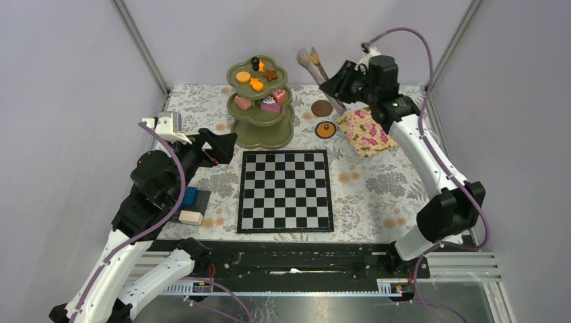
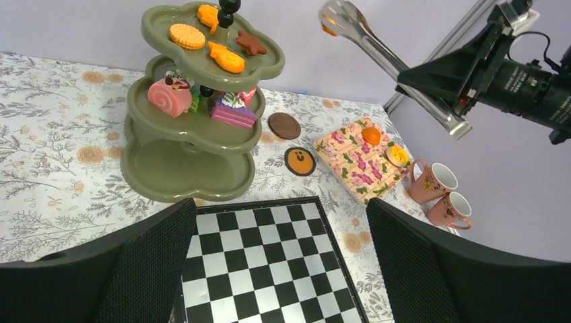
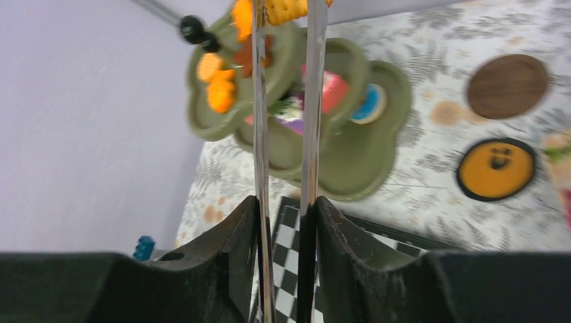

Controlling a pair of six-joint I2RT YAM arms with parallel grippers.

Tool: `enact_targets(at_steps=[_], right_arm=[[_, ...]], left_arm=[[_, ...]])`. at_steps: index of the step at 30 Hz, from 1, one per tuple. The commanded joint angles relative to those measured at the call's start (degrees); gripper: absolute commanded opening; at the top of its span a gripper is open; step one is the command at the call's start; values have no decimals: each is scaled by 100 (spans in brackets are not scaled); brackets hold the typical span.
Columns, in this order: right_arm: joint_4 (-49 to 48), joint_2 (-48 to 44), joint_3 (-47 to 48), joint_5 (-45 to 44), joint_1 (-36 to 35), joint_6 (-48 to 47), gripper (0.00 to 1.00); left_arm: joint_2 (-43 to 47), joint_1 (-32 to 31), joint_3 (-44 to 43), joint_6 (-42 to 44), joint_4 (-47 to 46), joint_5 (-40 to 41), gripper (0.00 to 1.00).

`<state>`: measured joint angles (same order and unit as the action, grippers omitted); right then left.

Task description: Serve the afternoon tea

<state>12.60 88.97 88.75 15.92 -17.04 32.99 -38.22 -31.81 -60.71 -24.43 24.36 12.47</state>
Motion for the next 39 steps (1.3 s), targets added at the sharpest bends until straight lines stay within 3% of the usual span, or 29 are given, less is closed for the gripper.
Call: enact_targets(at_steps=[1,7,22,39], right_arm=[[-80,408,779,323,-480,22,31],[249,806,1356,398,-900,-76,30],[34,965,1242,1051,-1276,370,30],[-202,1334,1248,529,-1260,488,30]], left_arm=[[99,-15,-205,43,-11,146,99],[109,-18,-206,56,12,164,99],[48,-12,-208,43,8,147,99],[117,-17,-212,137,77,199,99]])
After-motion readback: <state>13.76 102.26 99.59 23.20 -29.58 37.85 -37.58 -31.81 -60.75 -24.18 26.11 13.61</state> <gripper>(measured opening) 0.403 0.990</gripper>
